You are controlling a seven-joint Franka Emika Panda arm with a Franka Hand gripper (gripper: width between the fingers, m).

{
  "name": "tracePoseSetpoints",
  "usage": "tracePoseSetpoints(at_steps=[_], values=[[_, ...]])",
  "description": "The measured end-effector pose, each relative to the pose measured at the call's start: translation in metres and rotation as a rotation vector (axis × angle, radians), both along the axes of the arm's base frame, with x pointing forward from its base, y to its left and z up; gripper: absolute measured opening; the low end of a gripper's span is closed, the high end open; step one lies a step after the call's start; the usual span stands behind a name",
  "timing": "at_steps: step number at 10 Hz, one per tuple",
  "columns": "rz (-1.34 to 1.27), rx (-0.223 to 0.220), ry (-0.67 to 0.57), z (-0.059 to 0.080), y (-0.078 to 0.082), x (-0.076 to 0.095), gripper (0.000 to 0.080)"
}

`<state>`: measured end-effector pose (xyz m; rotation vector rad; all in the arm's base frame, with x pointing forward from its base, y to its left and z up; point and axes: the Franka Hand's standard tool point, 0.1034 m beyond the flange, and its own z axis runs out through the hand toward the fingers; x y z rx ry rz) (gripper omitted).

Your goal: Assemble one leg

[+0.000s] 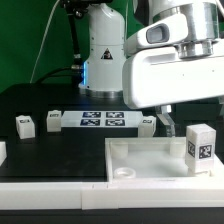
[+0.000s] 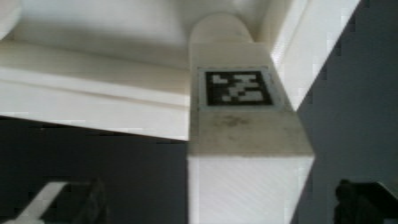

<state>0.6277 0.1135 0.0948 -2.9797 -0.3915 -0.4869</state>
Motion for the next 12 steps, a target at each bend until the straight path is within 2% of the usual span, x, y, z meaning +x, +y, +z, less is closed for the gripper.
tracePoseSetpoints(at_steps=[1,2,3,8,9,11,12], values=[[-0.018,0.004,0.12,-0.0046,0.0033,-0.0099,0.0649],[-0.032,0.0,0.204,-0.0022,0.0034,-0.0093,0.0649],[-0.034,-0.004,0.23,-0.0014,0.0004,-0.0038,0.0649],[-0.04,-0.003,0.226,-0.0104,0.0003,-0.0035,0.0649],[-0.038,-0.003,0.226,-0.0106,0.0025,-0.0041,0.0619],[-0.059,0.002,0.229,-0.0105,0.0014,-0.0038,0.033],[-0.08,0.006,0.232,-0.0105,0.0017,-0.0039,0.033]])
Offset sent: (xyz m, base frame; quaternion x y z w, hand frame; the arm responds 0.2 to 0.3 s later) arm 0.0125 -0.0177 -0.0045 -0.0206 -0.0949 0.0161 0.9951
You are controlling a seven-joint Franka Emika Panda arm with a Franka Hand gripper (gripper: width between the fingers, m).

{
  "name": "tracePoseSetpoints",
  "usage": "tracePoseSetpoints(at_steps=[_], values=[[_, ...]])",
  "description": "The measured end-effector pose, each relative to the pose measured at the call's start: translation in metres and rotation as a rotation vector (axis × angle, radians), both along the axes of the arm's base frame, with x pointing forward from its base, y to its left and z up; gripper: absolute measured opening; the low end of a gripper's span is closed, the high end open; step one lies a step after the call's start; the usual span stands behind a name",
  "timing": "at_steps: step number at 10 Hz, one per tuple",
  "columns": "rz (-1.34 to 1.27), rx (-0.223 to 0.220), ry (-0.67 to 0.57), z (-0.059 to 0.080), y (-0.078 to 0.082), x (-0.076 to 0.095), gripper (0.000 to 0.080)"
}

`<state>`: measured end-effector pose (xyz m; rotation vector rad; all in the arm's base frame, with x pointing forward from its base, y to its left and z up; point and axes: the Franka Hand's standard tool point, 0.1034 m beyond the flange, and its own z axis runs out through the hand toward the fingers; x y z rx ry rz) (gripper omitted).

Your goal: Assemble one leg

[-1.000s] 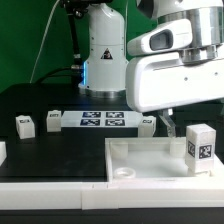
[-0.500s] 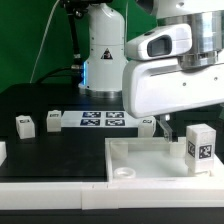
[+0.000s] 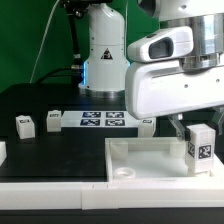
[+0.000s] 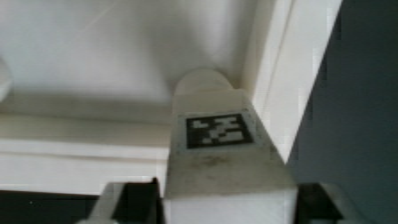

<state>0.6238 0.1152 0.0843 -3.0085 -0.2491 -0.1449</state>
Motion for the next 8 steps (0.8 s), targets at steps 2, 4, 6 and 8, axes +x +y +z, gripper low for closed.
tracePoseSetpoints(at_steps=[2,4,6,8], values=[[-0.018,0.003,0.003,0.0,0.0002,0.0,0.029],[-0.205,0.021,0.027,-0.0001,-0.0008,0.0001,0.029],[-0.455,0.047,0.052,-0.0004,-0.0019,0.0003,0.029],[-0.75,0.066,0.082,-0.0007,-0.0023,0.0005,0.0291]])
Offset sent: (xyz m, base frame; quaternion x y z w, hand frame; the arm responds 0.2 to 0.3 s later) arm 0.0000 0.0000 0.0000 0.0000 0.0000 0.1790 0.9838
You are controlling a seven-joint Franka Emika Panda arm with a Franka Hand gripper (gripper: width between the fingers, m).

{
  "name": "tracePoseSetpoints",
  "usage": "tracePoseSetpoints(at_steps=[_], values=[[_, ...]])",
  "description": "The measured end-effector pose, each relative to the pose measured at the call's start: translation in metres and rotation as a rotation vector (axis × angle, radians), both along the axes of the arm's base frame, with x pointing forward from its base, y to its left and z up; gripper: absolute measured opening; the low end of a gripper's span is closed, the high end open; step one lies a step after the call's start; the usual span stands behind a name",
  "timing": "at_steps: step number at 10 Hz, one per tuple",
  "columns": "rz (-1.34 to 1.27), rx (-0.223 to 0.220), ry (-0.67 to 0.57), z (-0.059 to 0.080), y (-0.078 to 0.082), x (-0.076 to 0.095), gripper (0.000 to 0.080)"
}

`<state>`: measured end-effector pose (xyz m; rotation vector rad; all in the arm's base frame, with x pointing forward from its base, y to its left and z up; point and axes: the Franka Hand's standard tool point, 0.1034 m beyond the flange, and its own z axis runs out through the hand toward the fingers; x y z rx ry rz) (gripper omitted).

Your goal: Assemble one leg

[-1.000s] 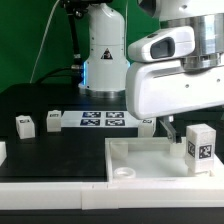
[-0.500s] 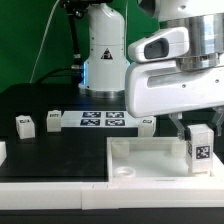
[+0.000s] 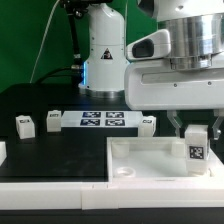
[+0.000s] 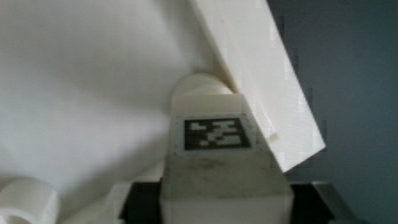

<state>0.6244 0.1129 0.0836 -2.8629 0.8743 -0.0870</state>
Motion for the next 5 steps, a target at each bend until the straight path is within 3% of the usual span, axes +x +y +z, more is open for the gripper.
tracePoseSetpoints(at_steps=[5], values=[[-0.573,0.046,0.071,-0.0009,0.0021,-0.0004,0.0291]])
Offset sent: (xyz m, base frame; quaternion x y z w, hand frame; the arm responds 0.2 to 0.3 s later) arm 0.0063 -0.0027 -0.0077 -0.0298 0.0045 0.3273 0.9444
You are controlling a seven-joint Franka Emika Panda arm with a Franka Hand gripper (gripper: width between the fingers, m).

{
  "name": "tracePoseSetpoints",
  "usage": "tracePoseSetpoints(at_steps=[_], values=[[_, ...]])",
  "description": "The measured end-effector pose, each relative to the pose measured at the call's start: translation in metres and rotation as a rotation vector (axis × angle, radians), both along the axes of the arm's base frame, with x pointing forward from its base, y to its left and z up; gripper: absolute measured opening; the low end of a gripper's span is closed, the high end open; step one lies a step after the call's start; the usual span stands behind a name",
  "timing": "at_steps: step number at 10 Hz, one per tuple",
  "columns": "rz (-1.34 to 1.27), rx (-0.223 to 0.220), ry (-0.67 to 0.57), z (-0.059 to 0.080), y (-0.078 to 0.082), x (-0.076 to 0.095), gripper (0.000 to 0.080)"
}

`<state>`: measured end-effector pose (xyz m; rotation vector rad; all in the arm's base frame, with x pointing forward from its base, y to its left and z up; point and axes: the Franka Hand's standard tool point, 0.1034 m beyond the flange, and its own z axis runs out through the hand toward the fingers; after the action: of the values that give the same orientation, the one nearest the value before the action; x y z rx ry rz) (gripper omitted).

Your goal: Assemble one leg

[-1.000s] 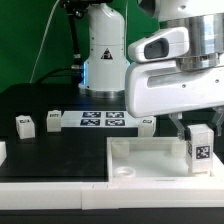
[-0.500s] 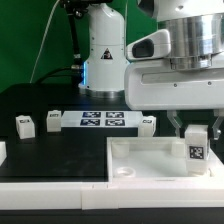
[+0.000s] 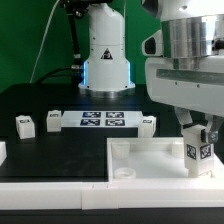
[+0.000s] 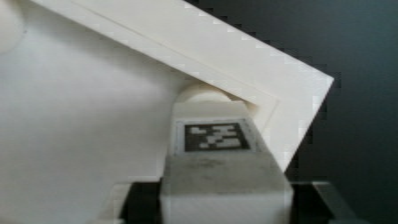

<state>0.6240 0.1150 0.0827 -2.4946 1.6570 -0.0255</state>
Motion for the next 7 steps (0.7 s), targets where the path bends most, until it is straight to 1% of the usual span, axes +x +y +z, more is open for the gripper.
tracePoseSetpoints(at_steps=[1,2,4,5,6,7], values=[[-0.113,0.024,0.013,-0.0001,-0.0001,-0.0002,0.0291],[-0.163,0.033,0.02,-0.0003,0.0008,-0.0007,0.0291],[-0.069,0.024,0.008,-0.0004,0.0022,-0.0009,0.0306],[-0.038,0.022,0.004,-0.0001,0.0063,-0.0014,0.051],[0.008,0.02,-0.011,0.0003,0.0069,-0.0003,0.051],[0.198,-0.001,-0.044,0.001,0.0071,0.0011,0.0624]])
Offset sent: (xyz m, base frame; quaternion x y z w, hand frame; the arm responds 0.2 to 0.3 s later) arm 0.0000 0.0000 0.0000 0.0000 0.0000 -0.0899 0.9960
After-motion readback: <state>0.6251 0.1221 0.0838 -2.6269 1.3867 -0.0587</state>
